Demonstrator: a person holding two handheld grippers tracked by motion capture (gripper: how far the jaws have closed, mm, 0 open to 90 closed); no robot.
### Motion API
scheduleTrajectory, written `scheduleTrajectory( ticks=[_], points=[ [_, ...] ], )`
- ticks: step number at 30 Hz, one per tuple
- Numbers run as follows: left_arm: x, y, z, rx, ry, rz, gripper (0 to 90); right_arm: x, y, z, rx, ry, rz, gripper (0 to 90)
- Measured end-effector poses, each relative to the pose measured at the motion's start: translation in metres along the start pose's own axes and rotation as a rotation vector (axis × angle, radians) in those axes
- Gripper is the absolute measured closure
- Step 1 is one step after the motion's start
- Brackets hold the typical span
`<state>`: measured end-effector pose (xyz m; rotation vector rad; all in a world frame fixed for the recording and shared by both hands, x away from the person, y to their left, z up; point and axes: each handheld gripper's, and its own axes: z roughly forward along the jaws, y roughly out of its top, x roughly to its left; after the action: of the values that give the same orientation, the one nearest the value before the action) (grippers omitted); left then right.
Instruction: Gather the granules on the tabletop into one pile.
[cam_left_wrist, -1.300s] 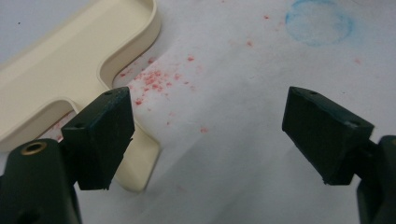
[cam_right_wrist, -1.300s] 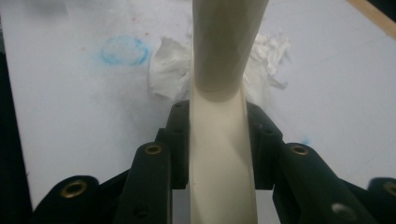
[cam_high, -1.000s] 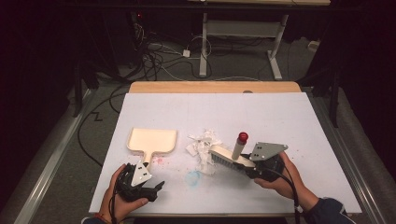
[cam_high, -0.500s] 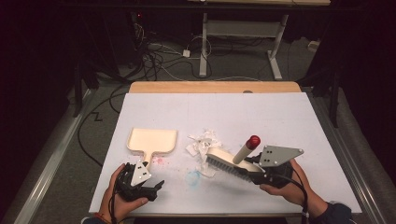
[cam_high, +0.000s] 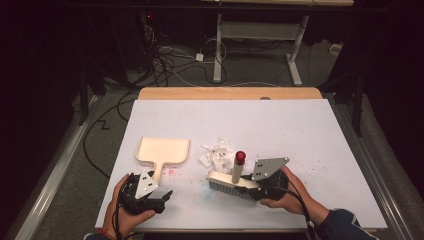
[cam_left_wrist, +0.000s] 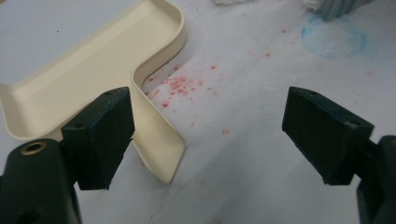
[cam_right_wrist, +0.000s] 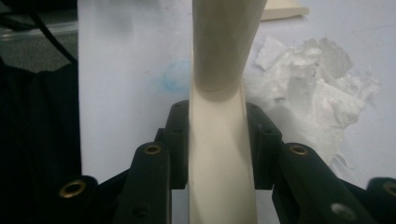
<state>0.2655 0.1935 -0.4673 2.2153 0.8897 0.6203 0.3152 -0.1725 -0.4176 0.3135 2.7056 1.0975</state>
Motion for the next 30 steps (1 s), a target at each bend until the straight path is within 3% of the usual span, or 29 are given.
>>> scheduleTrajectory(
  ticks=[8, 10, 14, 18, 23, 26, 30],
  points=[
    [-0.002, 0.0, 0.002, 0.01, -0.009, 0.008, 16.3, -0.021, 0.002, 0.005, -0.001, -0.05, 0.02, 68.1],
    [-0.003, 0.0, 0.004, 0.011, -0.013, 0.009, 16.3, -0.024, 0.004, 0.005, 0.005, -0.083, 0.009, 68.1],
    [-0.005, 0.0, 0.006, 0.02, -0.021, 0.016, 16.3, -0.03, 0.006, 0.003, -0.011, -0.095, 0.026, 68.1],
    [-0.005, 0.0, 0.006, 0.021, -0.022, 0.014, 16.3, -0.031, 0.007, -0.004, -0.042, -0.081, 0.039, 68.1],
    [-0.004, 0.0, 0.006, 0.019, -0.022, 0.01, 16.3, -0.03, 0.015, -0.024, -0.124, -0.067, 0.05, 68.1],
    [-0.004, 0.0, 0.006, 0.017, -0.022, 0.007, 16.3, -0.033, 0.021, -0.034, -0.14, -0.113, 0.039, 68.1],
    [-0.004, 0.001, 0.007, 0.017, -0.028, 0.007, 16.3, -0.048, 0.029, -0.037, -0.167, -0.162, 0.036, 68.1]
  ],
)
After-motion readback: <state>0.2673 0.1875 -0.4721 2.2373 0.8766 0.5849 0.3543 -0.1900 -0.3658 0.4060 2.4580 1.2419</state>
